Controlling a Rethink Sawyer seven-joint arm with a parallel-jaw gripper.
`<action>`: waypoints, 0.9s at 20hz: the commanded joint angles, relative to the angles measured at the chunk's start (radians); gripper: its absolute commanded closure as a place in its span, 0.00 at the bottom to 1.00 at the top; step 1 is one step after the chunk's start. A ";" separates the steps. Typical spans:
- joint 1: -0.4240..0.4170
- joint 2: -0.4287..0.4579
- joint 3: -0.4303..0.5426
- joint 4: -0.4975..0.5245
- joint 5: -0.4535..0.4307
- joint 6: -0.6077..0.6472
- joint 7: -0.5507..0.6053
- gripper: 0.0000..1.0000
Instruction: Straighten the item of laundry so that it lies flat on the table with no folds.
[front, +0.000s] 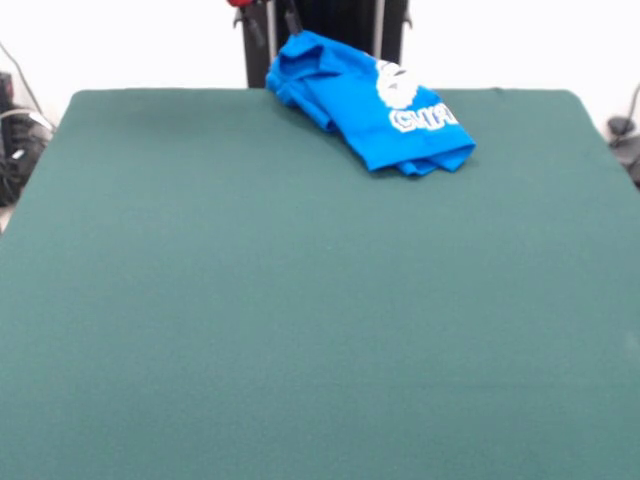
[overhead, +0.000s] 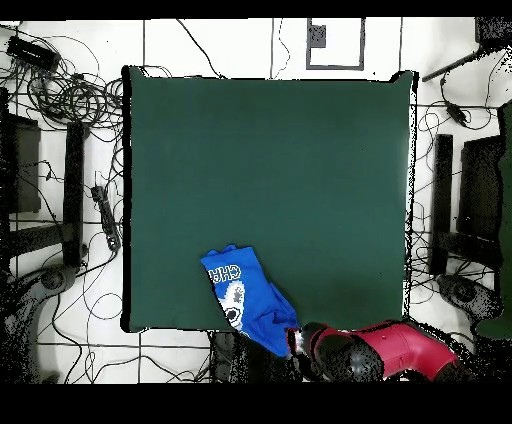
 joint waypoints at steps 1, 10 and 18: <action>0.044 0.031 0.089 -0.092 0.014 0.087 -0.197 0.00; 0.063 0.102 0.046 -0.133 -0.050 0.050 -0.176 0.00; 0.056 0.148 0.031 -0.167 -0.080 0.047 -0.189 0.00</action>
